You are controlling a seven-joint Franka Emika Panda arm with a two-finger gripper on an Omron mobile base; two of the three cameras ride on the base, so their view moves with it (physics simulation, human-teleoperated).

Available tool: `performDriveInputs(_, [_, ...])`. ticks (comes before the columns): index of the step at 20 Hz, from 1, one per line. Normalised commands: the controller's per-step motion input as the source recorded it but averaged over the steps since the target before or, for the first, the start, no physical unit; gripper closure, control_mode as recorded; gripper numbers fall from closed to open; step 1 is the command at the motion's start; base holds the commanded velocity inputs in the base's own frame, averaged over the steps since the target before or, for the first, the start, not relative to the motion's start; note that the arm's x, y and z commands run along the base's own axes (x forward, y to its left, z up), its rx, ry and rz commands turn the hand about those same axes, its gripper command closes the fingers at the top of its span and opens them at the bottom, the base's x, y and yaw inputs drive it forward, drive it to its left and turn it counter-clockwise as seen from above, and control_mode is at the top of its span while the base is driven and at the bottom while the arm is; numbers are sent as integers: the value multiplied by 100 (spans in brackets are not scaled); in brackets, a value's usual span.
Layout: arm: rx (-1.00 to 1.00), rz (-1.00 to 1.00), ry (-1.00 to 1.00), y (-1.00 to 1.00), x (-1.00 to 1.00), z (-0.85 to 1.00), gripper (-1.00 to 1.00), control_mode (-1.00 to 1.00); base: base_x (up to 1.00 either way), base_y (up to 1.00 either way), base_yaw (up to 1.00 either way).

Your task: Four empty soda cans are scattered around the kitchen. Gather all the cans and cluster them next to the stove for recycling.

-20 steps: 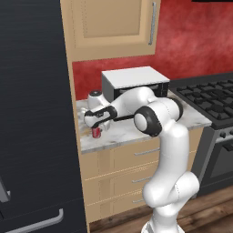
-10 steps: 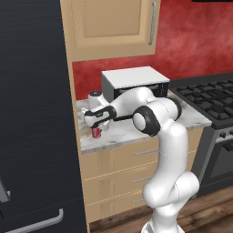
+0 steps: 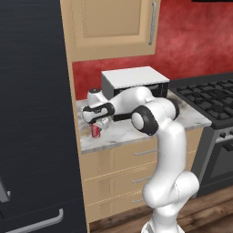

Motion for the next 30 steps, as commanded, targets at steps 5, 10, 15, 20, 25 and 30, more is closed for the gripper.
performDriveInputs(5, [0,-4,13,0,-8,-7,100,-100,0,0,0])
performDriveInputs(10, [0,-4,0,-1,-21,3,100,-100,0,0,0])
performDriveInputs(15, [0,-4,0,-5,-31,13,100,-100,0,0,0])
performDriveInputs(20, [0,-2,-2,-12,-37,16,100,-100,0,0,0])
performDriveInputs(25, [0,0,-10,-20,-40,16,100,-100,0,0,0])
performDriveInputs(30, [0,1,-21,-24,-42,19,100,-100,0,0,0])
